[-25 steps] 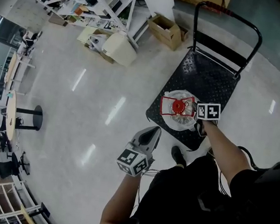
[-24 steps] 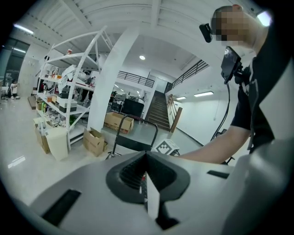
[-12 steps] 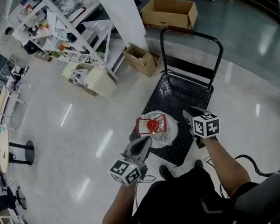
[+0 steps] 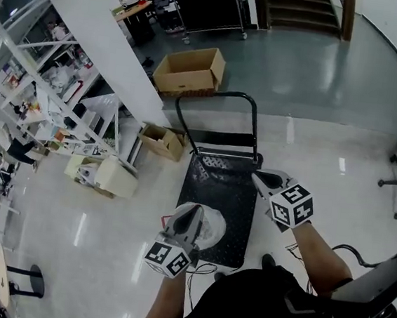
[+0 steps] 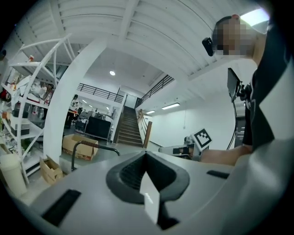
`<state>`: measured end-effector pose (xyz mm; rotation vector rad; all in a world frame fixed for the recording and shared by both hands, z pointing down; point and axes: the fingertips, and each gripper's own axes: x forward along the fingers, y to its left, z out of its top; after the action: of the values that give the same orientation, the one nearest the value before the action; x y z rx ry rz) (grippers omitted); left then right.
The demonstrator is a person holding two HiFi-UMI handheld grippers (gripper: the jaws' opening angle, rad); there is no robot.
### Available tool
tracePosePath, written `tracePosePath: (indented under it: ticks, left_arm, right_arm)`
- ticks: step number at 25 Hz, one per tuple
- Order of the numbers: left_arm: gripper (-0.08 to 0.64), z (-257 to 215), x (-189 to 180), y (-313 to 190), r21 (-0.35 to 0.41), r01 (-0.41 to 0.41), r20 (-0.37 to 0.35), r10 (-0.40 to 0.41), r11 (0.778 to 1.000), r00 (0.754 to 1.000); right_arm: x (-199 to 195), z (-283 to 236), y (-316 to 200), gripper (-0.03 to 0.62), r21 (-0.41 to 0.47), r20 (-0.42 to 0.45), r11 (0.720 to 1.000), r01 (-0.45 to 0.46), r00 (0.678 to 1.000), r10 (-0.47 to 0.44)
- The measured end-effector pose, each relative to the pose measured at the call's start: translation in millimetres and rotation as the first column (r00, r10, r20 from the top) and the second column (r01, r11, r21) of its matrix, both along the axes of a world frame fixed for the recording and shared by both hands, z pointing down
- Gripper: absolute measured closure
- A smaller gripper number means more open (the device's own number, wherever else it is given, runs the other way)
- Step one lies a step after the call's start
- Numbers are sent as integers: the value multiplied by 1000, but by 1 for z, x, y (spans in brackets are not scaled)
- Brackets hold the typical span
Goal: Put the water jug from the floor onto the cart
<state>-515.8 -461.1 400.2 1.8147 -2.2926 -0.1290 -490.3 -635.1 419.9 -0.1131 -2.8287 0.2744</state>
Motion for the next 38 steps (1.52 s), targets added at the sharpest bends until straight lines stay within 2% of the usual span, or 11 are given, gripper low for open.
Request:
tracePosePath:
  ticks: [9, 14, 19, 26, 30, 33, 35, 38]
  left_arm:
    - [560, -5, 49, -63, -26, -99, 4, 99, 995, 995]
    - [560, -19, 73, -66, -38, -156, 35, 158, 987, 987]
    - [560, -19, 100, -29, -20, -254, 59, 255, 967, 965]
    - [560, 1, 125, 70, 6, -372, 65, 371, 928, 926]
    - [560, -1, 148, 118, 1, -421, 25, 421, 907, 907]
    - [560, -12, 169, 146, 0, -461, 53, 461, 887, 886]
    - [560, -22, 181, 163, 2, -469, 70, 468, 883, 881]
    - [559, -37, 203, 186, 16, -459, 75, 457, 888, 886]
  right_arm:
    - [74, -10, -67, 591, 16, 34, 994, -111, 993, 110]
    - [101, -22, -65, 591, 28, 46, 988, -155, 987, 153]
    - [136, -35, -12, 591, 80, 67, 970, -230, 972, 225]
    - [195, -26, 93, 591, 93, 51, 918, -386, 922, 383]
    - [228, -34, 153, 589, 103, 32, 903, -418, 908, 417]
    - [255, -48, 187, 591, 120, 41, 891, -438, 899, 436]
    - [271, -54, 207, 591, 130, 46, 886, -444, 896, 442]
    - [297, -62, 227, 591, 131, 60, 879, -458, 889, 454]
